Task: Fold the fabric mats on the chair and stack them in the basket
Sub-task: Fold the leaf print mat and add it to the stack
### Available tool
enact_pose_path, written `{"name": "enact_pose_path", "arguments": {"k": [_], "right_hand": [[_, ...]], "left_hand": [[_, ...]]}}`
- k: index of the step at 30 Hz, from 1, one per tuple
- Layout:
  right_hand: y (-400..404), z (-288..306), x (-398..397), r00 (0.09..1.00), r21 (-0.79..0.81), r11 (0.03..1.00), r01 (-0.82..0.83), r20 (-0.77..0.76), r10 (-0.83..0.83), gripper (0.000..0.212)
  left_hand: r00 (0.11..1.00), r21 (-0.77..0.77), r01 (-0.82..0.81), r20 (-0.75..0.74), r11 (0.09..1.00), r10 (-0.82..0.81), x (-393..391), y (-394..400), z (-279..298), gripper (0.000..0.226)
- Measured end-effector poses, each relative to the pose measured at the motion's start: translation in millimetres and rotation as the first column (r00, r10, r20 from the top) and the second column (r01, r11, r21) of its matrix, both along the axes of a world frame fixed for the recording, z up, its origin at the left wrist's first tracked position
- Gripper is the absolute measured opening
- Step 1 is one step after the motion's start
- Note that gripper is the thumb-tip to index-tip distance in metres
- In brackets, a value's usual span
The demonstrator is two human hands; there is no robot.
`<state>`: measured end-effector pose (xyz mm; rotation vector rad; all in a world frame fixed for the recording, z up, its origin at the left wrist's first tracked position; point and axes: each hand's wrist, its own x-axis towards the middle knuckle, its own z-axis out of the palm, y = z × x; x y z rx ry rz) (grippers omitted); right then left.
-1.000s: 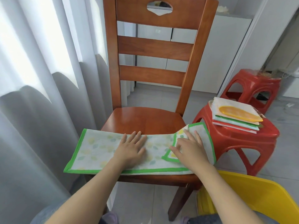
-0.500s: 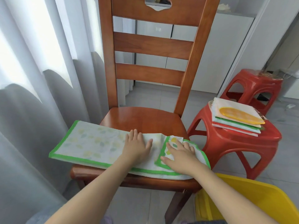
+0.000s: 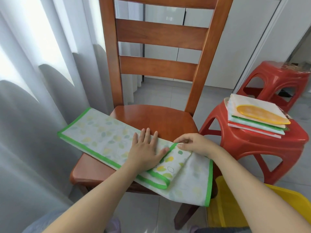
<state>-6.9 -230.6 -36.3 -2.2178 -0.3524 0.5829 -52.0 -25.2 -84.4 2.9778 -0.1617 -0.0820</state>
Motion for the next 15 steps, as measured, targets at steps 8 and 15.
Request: {"name": "enact_pose_path", "arguments": {"k": [8,15], "right_hand": [[2.1,2.0,6.9,0.984,0.058,0.998,-0.032,-0.175,0.042,0.024],[7.2,0.9,5.0,0.991,-0.119,0.987,-0.109,0.060,0.117,0.018]], "left_hand": [[1.000,-0.011,0.021,-0.010,1.000,-0.021,-0.6,0.3,3.0,0.080],[0.999,-0.041,0.034,-0.034,0.999,-0.035,-1.0,2.0,6.5,0.074]]}}
